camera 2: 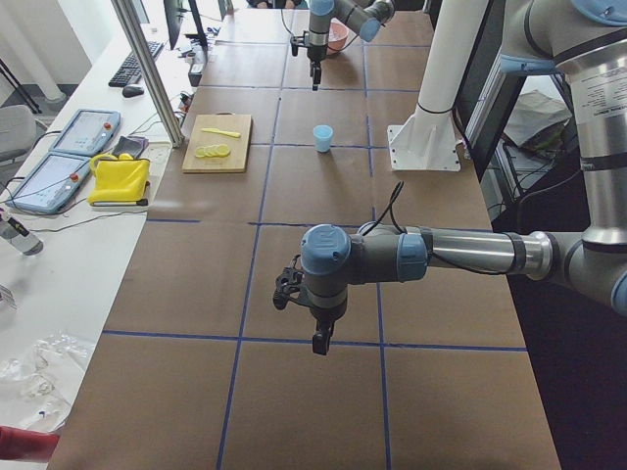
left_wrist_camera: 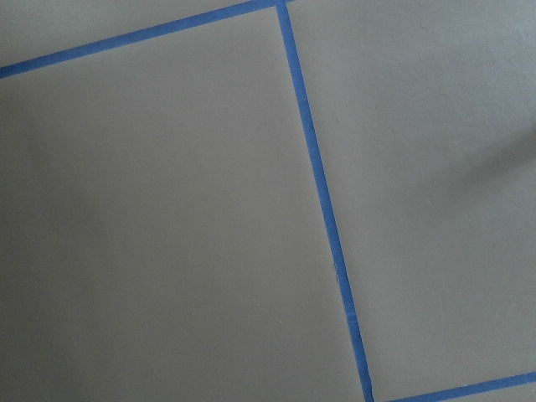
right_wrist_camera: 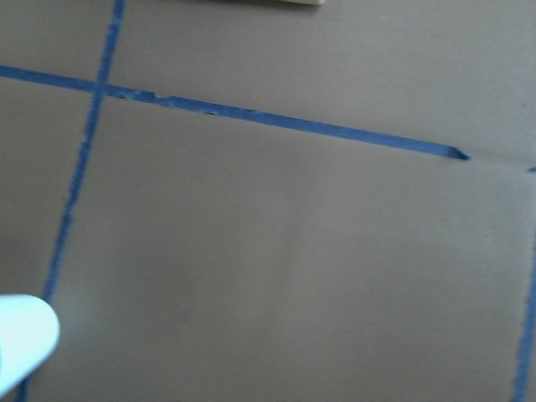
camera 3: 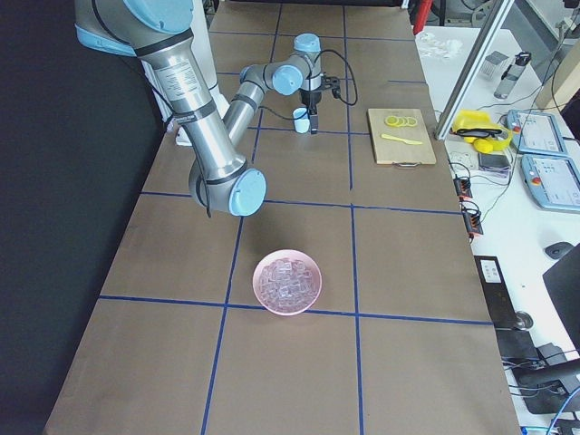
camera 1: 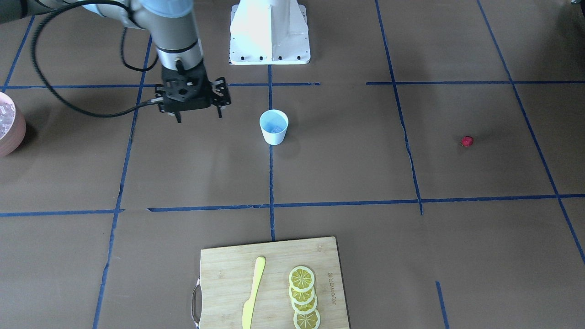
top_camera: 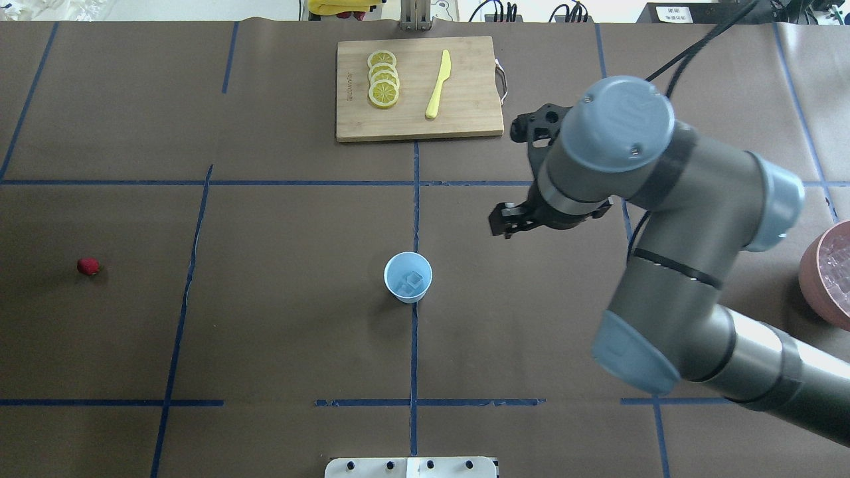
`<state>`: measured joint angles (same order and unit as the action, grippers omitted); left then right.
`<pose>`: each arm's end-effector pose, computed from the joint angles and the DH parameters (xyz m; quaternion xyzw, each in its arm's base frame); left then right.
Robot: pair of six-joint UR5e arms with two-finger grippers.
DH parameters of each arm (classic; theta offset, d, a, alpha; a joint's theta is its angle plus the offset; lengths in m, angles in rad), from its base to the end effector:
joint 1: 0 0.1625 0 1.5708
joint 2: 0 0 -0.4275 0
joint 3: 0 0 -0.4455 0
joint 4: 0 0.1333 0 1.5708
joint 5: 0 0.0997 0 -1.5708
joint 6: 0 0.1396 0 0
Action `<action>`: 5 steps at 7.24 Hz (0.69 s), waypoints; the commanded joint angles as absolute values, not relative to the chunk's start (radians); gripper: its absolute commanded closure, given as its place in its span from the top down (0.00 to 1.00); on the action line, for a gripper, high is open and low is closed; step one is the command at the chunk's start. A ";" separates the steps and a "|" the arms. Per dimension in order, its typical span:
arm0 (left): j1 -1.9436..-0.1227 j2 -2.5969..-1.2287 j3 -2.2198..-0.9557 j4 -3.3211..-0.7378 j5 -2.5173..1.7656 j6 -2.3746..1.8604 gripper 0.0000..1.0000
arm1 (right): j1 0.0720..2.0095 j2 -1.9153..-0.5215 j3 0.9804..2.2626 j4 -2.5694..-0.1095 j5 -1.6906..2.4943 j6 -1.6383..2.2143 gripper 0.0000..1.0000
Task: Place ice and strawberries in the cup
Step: 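Move the right gripper back over the pink bowl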
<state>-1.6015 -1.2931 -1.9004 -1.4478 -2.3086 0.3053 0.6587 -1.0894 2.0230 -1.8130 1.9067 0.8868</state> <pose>-0.0523 -0.4184 0.6606 0.0276 0.3608 0.1149 0.9251 -0.4399 -0.4509 0.2213 0.0847 -0.3594 -0.0684 0.9268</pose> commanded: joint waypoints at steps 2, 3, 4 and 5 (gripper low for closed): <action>-1.601 -1.293 -1.901 -1.448 -2.309 0.305 1.00 | 0.935 -1.430 2.172 -1.809 2.077 0.428 0.99; -1.601 -1.293 -1.901 -1.450 -2.309 0.305 1.00 | 1.013 -1.534 2.169 -1.763 2.104 0.285 0.99; -1.601 -1.293 -1.901 -1.450 -2.309 0.307 1.00 | 1.079 -1.634 2.160 -1.678 2.152 0.194 0.99; -1.601 -1.293 -1.901 -1.450 -2.309 0.307 1.00 | 1.119 -1.740 2.151 -1.576 2.164 0.128 0.99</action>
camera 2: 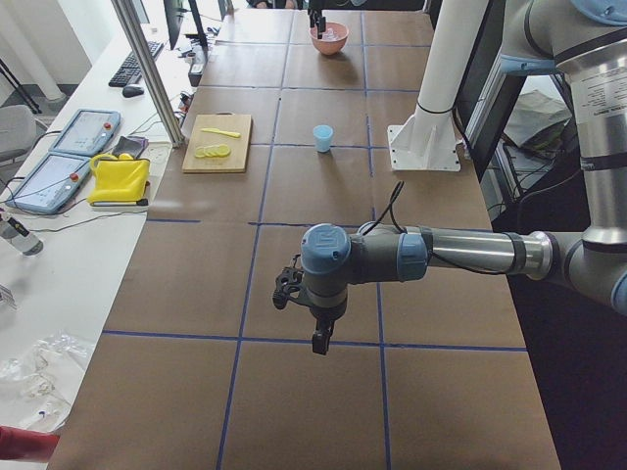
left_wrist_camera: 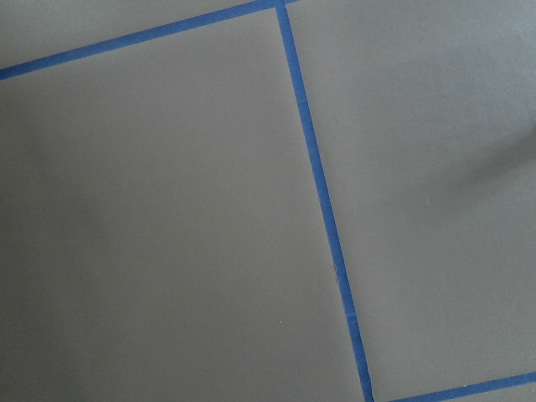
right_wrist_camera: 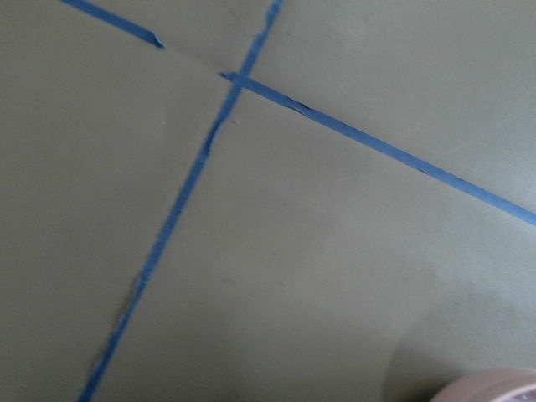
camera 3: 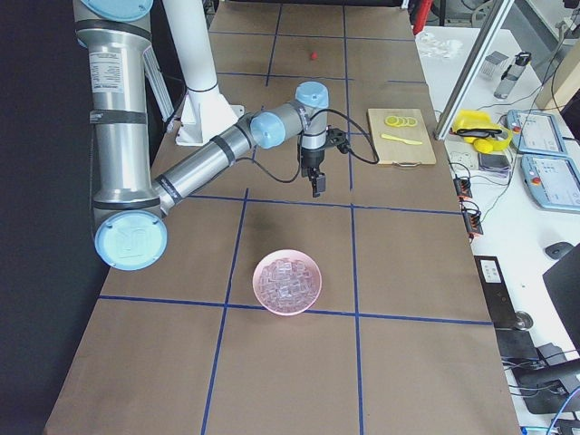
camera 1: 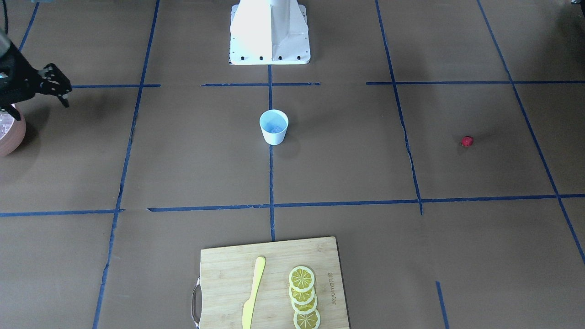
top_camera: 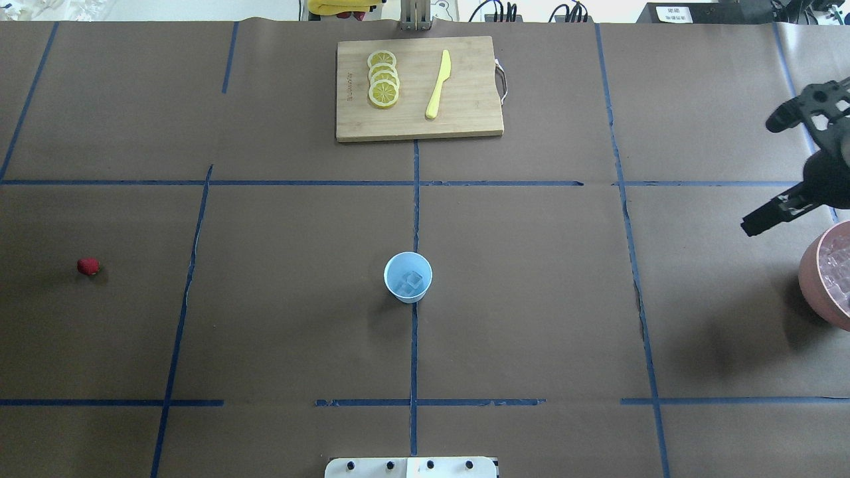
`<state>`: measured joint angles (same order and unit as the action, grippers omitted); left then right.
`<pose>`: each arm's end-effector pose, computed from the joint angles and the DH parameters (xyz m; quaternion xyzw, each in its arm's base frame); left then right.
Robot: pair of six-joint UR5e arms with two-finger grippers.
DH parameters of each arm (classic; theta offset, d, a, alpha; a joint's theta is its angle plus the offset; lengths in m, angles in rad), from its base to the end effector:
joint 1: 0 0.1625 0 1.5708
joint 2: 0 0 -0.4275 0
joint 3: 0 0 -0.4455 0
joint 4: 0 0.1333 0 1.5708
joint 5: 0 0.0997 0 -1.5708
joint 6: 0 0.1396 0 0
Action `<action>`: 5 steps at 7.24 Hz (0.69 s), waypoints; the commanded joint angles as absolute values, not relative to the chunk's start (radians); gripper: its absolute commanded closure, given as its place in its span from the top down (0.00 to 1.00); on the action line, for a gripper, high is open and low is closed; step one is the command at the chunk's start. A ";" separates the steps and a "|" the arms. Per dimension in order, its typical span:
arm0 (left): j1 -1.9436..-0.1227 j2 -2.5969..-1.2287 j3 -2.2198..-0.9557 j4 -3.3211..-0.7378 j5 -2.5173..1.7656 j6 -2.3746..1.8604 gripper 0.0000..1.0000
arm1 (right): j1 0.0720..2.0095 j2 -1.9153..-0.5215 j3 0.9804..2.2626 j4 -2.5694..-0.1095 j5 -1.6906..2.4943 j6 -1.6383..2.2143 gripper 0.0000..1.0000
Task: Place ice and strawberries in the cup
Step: 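Move the right gripper back over the pink bowl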
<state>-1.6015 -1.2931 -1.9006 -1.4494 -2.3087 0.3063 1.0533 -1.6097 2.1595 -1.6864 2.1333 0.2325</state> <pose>-0.0523 -0.4186 0.6604 0.0286 0.3607 0.1157 0.9250 -0.1979 -0.4666 0.4221 0.0933 -0.3280 -0.1924 0.9202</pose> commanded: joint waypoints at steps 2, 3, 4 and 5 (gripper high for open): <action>-1.601 -1.293 -1.901 -1.450 -2.309 0.307 1.00 | 1.144 -1.868 2.038 -1.293 2.166 0.114 0.99; -1.601 -1.293 -1.901 -1.450 -2.309 0.307 1.00 | 1.169 -1.879 1.961 -1.204 2.186 0.104 0.99; -1.601 -1.293 -1.902 -1.450 -2.309 0.307 1.00 | 1.186 -1.882 1.926 -1.189 2.194 0.092 0.98; -1.601 -1.293 -1.904 -1.450 -2.309 0.307 1.00 | 1.196 -1.902 1.893 -1.187 2.192 0.066 0.95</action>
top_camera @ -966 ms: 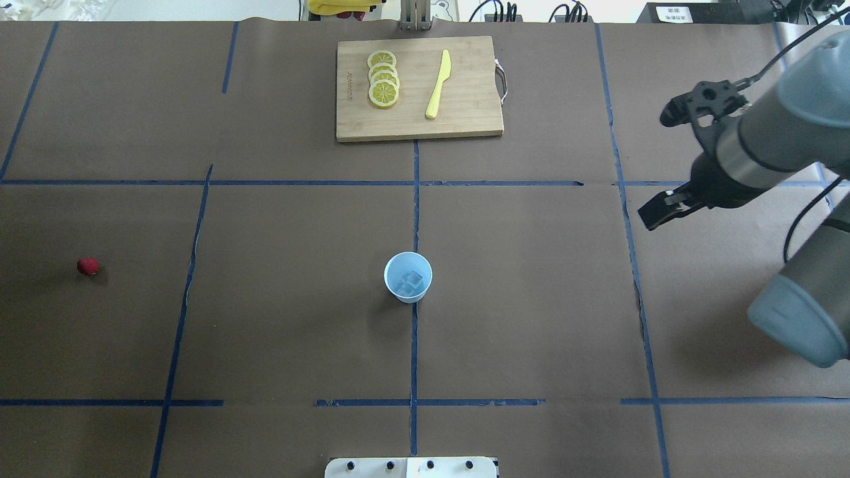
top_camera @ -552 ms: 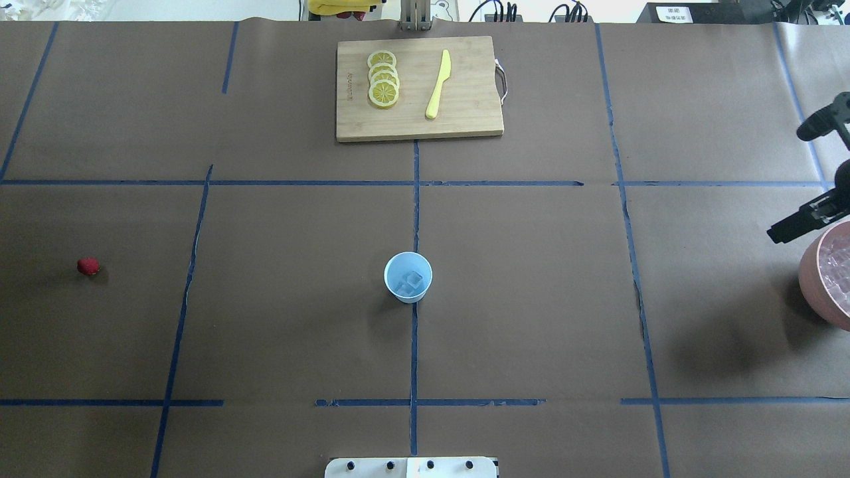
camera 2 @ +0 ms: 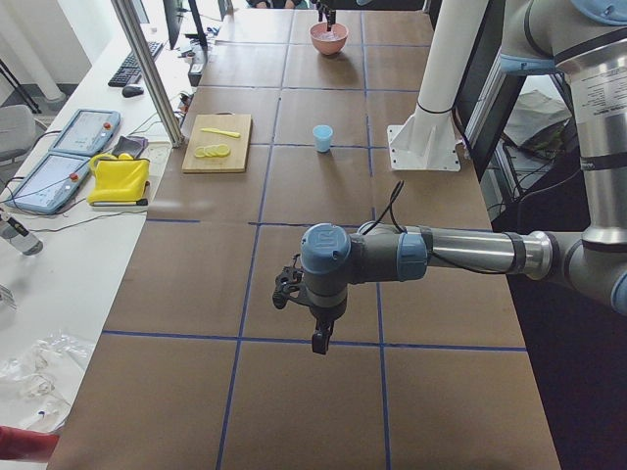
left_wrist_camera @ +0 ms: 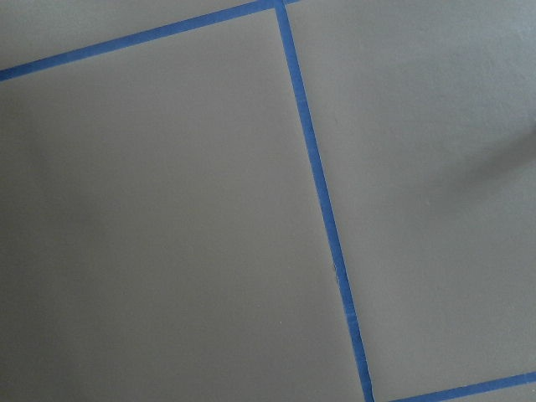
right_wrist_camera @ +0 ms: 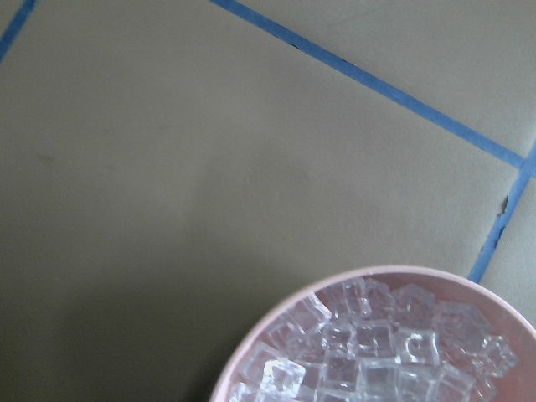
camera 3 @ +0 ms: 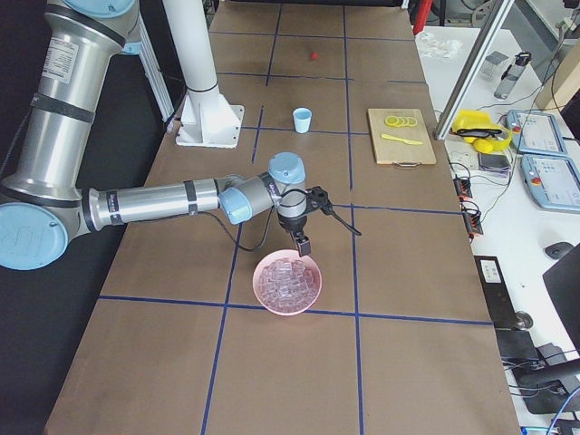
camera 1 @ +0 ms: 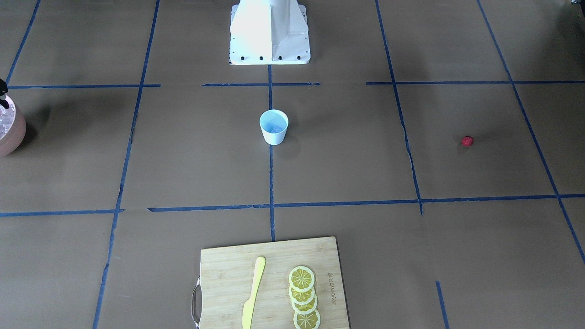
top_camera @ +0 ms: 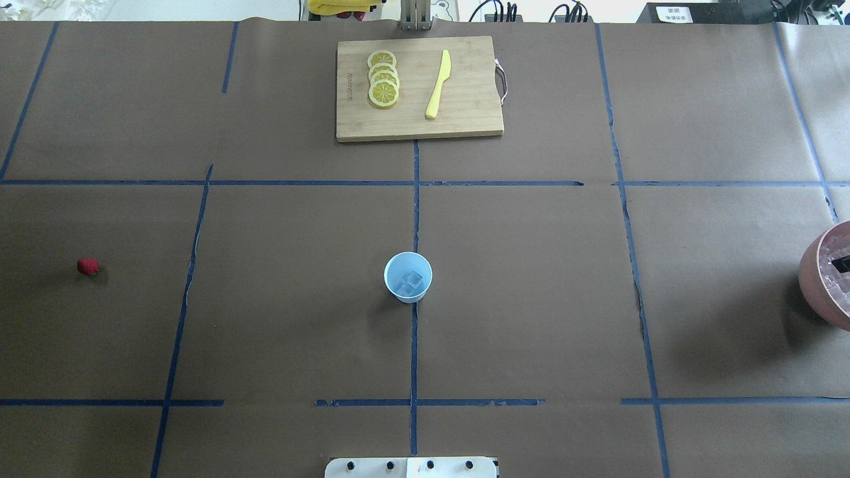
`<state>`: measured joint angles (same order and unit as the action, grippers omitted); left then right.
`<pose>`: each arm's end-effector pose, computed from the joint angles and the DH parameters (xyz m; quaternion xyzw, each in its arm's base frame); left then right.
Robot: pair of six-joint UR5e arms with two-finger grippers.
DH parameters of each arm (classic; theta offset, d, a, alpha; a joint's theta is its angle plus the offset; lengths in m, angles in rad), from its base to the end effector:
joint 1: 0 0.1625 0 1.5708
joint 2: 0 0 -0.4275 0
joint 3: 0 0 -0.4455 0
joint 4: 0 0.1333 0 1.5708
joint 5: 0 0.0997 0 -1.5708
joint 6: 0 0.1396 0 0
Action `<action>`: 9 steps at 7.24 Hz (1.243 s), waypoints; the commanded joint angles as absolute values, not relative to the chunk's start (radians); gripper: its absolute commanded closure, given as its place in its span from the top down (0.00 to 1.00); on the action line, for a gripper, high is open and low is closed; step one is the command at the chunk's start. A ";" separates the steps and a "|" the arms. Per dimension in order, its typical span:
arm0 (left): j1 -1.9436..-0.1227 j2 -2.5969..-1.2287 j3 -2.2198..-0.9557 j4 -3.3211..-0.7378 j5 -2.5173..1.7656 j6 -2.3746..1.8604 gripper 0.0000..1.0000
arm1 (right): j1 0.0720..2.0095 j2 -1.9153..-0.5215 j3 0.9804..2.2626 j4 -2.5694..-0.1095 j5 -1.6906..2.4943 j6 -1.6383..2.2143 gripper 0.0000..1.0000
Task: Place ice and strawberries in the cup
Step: 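Move the right gripper back over the pink bowl, then grasp a third ice cube from the bowl with the right gripper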
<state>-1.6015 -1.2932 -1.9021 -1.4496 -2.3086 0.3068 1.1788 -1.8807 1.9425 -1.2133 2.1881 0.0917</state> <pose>-0.0523 -0.4188 0.6595 0.0295 0.3606 0.1162 0.9250 -0.1240 -0.4375 0.6055 0.1213 -0.3360 -0.2019 0.9119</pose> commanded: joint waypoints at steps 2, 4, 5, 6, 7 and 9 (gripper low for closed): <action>-1.601 -1.293 -1.908 -1.448 -2.309 0.307 1.00 | 1.224 -1.917 1.827 -1.184 2.194 0.026 0.87; -1.601 -1.293 -1.911 -1.450 -2.309 0.307 1.00 | 1.227 -1.914 1.790 -1.181 2.189 0.011 0.82; -1.601 -1.293 -1.913 -1.451 -2.309 0.307 1.00 | 1.227 -1.911 1.767 -1.163 2.187 0.014 0.79; -1.601 -1.293 -1.913 -1.451 -2.310 0.307 1.00 | 1.226 -1.908 1.747 -1.145 2.189 0.015 0.76; -1.601 -1.293 -1.913 -1.451 -2.309 0.307 1.00 | 1.226 -1.902 1.737 -1.141 2.187 0.015 0.73; -1.601 -1.293 -1.913 -1.451 -2.309 0.307 1.00 | 1.226 -1.901 1.744 -1.141 2.189 0.018 0.58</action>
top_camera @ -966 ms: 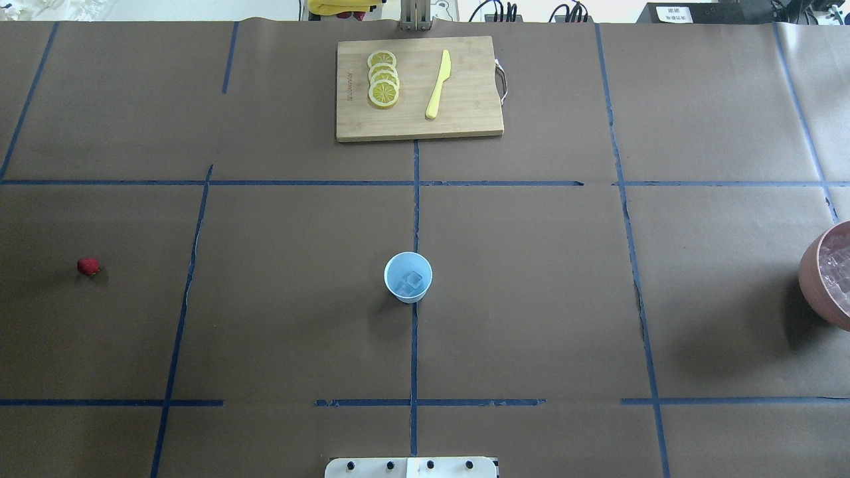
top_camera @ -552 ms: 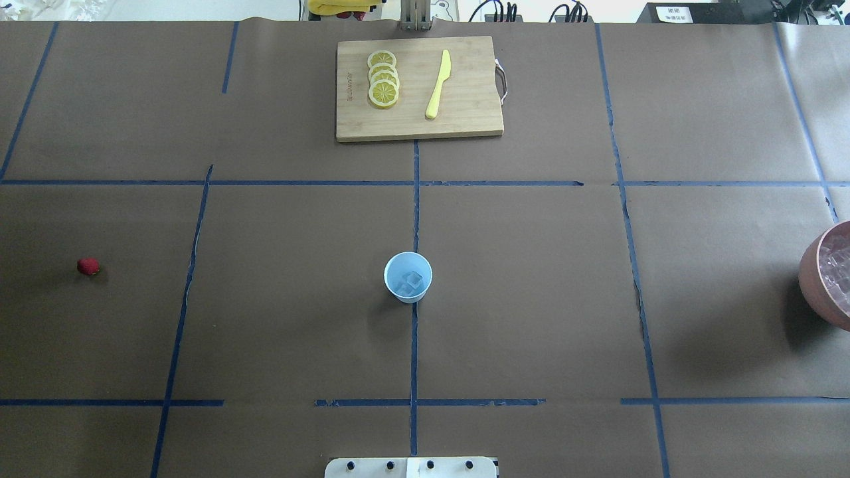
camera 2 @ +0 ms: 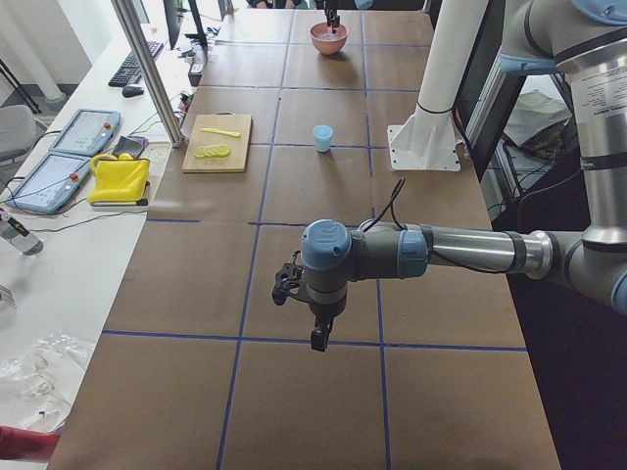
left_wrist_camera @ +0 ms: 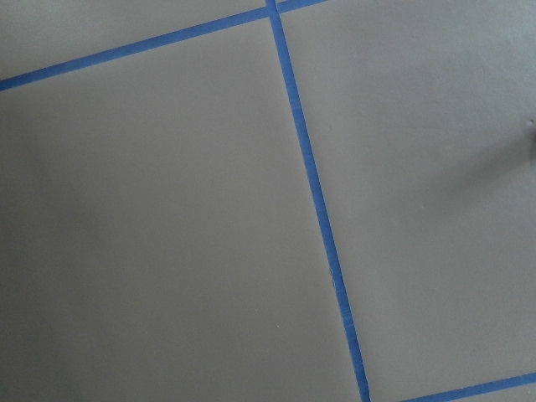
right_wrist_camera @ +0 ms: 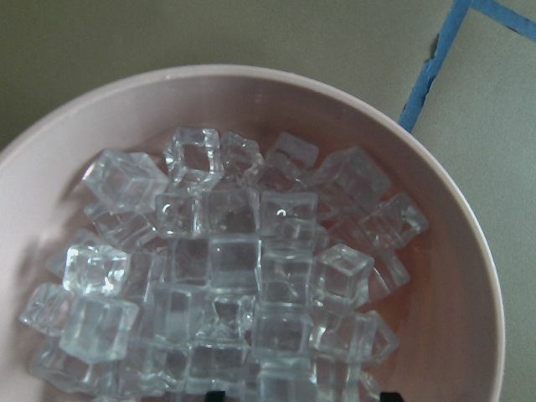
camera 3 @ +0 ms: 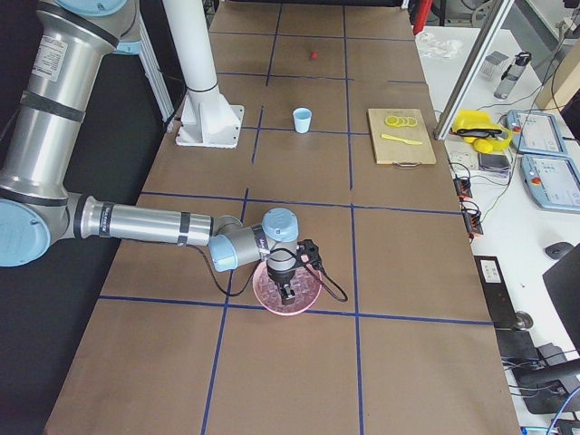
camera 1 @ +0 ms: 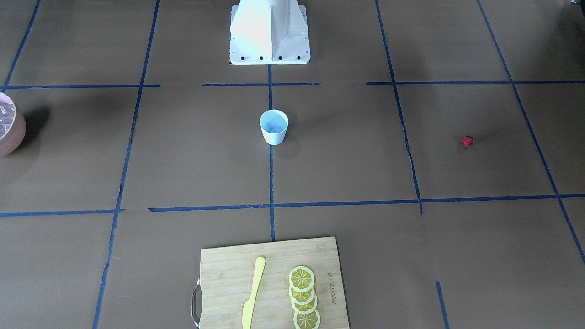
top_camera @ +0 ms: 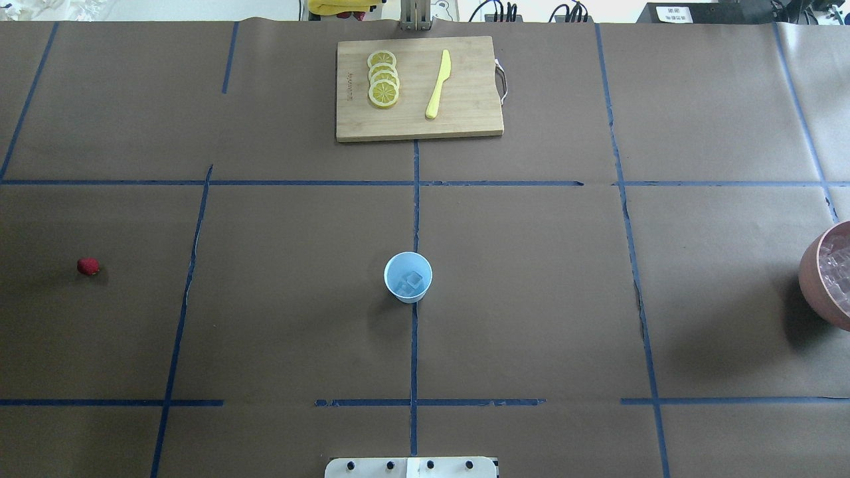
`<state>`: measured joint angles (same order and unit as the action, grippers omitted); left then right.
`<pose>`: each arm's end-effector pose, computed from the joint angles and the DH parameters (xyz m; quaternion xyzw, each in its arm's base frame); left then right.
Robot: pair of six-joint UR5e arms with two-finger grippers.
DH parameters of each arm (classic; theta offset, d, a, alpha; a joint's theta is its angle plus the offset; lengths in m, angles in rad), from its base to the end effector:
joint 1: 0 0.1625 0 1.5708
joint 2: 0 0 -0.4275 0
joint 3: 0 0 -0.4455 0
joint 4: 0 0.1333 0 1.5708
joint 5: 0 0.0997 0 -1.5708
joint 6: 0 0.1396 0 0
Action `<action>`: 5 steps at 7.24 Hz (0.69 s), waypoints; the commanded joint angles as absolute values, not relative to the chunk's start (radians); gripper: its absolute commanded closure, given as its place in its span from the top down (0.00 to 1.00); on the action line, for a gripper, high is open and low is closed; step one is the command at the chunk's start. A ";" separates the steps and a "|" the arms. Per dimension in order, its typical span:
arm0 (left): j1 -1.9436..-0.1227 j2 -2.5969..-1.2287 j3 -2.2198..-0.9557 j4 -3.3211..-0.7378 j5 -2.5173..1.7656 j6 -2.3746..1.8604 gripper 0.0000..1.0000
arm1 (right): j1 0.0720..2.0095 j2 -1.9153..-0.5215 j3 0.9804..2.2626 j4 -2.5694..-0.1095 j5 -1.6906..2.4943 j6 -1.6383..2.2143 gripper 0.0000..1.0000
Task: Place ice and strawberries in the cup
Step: 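Grasp a third ice cube from the bowl with the right gripper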
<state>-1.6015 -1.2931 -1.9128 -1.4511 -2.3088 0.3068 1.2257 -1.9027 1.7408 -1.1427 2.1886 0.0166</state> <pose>-0.0523 -0.4198 0.6536 0.0351 0.3598 0.1184 0.9248 -0.0949 -0.4191 0.7220 0.0702 -0.3191 -0.1942 0.9249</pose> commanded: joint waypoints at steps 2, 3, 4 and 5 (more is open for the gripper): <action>-1.601 -1.293 -1.913 -1.451 -2.309 0.307 1.00 | 1.226 -1.902 1.762 -1.138 2.198 0.011 0.02; -1.601 -1.293 -1.913 -1.451 -2.309 0.307 1.00 | 1.226 -1.902 1.764 -1.138 2.216 0.009 0.00; -1.601 -1.293 -1.913 -1.451 -2.309 0.307 1.00 | 1.227 -1.905 1.776 -1.138 2.232 0.008 0.00; -1.601 -1.293 -1.913 -1.451 -2.309 0.307 1.00 | 1.229 -1.910 1.810 -1.147 2.236 0.009 0.00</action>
